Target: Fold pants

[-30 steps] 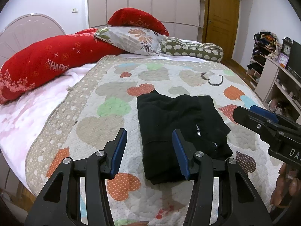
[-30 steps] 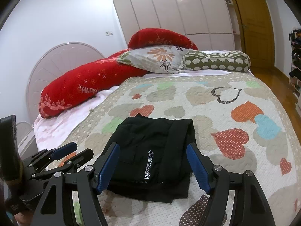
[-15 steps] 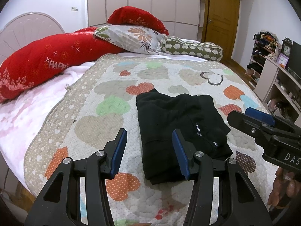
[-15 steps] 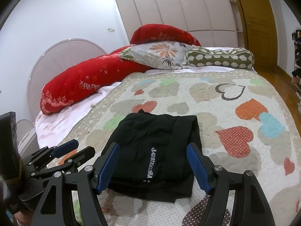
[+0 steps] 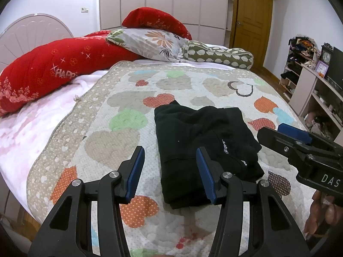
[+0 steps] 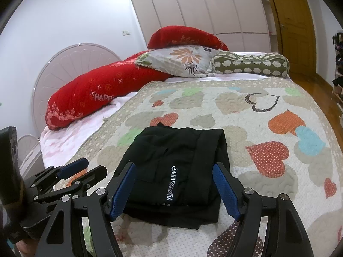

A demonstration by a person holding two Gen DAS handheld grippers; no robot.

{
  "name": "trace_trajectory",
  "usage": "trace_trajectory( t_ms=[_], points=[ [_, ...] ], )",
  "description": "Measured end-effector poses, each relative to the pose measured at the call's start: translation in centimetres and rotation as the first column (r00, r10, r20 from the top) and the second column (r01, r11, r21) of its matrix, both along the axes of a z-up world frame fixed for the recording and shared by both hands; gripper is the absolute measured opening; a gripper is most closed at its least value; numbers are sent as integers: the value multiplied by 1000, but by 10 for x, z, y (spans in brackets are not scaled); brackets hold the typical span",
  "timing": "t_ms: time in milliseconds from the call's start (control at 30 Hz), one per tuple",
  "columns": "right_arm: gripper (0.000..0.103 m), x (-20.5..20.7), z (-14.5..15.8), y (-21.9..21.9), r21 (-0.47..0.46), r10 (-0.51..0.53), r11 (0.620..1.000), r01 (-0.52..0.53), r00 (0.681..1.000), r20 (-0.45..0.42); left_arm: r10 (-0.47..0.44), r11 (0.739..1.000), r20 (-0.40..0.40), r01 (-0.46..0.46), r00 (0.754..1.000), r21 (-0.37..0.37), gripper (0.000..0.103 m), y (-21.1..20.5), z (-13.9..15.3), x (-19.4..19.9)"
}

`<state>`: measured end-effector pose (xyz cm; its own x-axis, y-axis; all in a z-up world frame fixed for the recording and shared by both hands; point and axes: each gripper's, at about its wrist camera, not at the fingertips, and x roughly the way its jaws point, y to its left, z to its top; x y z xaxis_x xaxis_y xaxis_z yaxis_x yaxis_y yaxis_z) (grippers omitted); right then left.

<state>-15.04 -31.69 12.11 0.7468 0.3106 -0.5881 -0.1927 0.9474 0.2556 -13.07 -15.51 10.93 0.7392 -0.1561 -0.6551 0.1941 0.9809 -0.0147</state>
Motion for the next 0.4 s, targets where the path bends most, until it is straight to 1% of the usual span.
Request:
trace_trajectory(
  t_ms=[233,333,400],
  points=[
    [72,-1,-1,1,0,0,1000,0,1000,-5,0,1000,3,0,1000,-6,50,1,1,-1],
    [72,0,-3,-3,5,-7,1000,7,1000,-17,4,999,0,-4,1000,-33,50,6,1,0],
    [72,-1,-5,-11,-1,-23,1000,23,999,-22,-2,998,-21,1,1000,-55,50,13,-1,3]
  ],
)
